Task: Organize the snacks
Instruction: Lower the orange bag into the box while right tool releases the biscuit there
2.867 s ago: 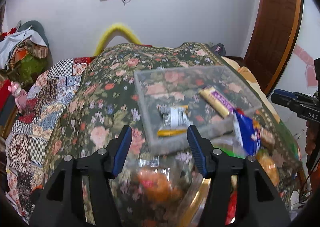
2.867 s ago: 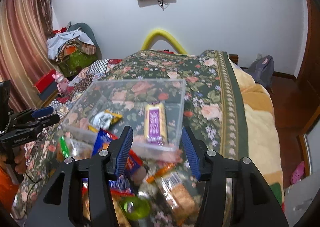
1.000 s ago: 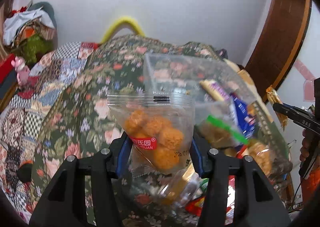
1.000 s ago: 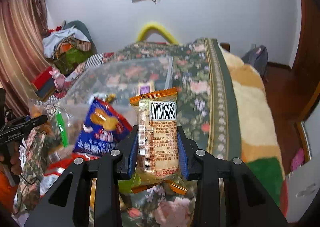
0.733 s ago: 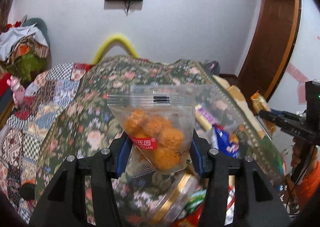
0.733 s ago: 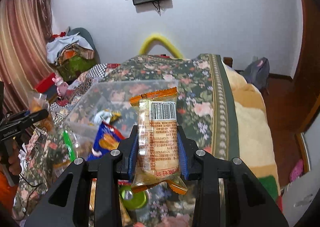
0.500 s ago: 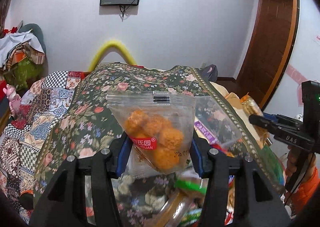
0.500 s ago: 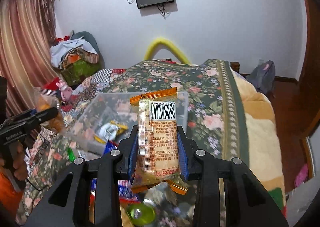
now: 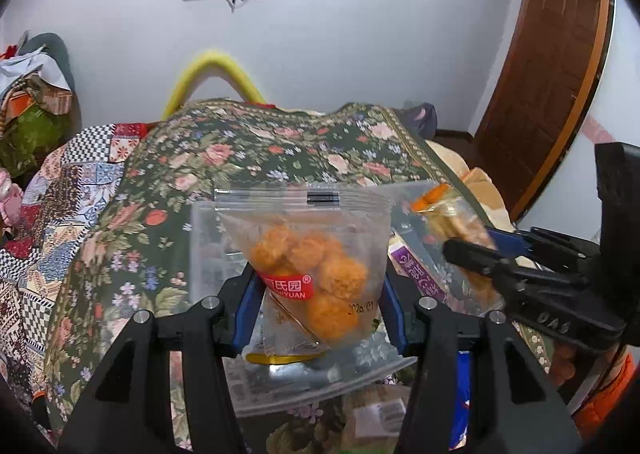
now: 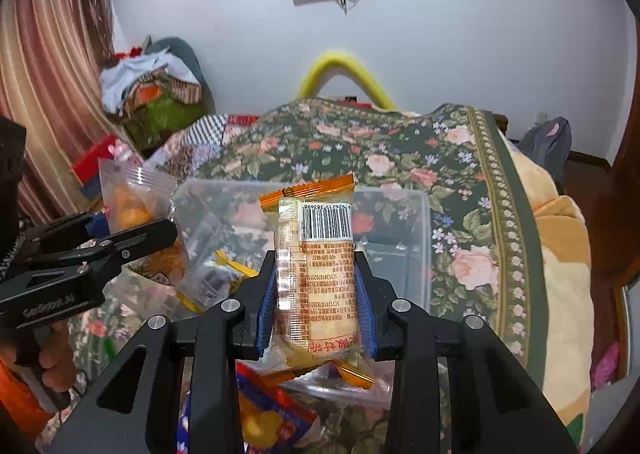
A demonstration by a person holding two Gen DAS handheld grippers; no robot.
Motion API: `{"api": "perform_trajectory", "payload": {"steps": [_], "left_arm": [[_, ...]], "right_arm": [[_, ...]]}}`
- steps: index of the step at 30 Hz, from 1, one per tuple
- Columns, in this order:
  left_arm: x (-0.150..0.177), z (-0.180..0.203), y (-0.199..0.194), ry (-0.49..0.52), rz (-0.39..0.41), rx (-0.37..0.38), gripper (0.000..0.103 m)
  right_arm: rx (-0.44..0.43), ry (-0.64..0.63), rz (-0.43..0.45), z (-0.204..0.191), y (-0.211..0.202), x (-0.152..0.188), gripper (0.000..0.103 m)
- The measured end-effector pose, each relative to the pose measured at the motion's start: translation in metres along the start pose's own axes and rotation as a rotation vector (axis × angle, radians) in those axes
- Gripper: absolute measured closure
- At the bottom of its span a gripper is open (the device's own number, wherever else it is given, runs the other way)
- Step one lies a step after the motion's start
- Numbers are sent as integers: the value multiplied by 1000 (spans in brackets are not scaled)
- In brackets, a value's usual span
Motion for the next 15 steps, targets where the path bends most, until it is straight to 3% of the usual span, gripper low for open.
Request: {"api": "perform_trajectory", "payload": {"steps": [11, 15], "left_arm": [[8, 9, 30, 29, -106, 28, 48], [11, 10, 25, 33, -102, 17, 45]], "right_arm": [[-8, 9, -78, 1, 23, 8, 71], [24, -18, -59, -2, 16, 7, 63]]}}
Point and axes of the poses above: each gripper's, at about its wrist camera, not at the fingertips, and y roughly the way its jaws point, z to its right, x to its underside, the point moved 4 cm from there along y, roughly the way its jaws point, and after that the axes turned 2 degrees about -x, right-handed, at the moved point
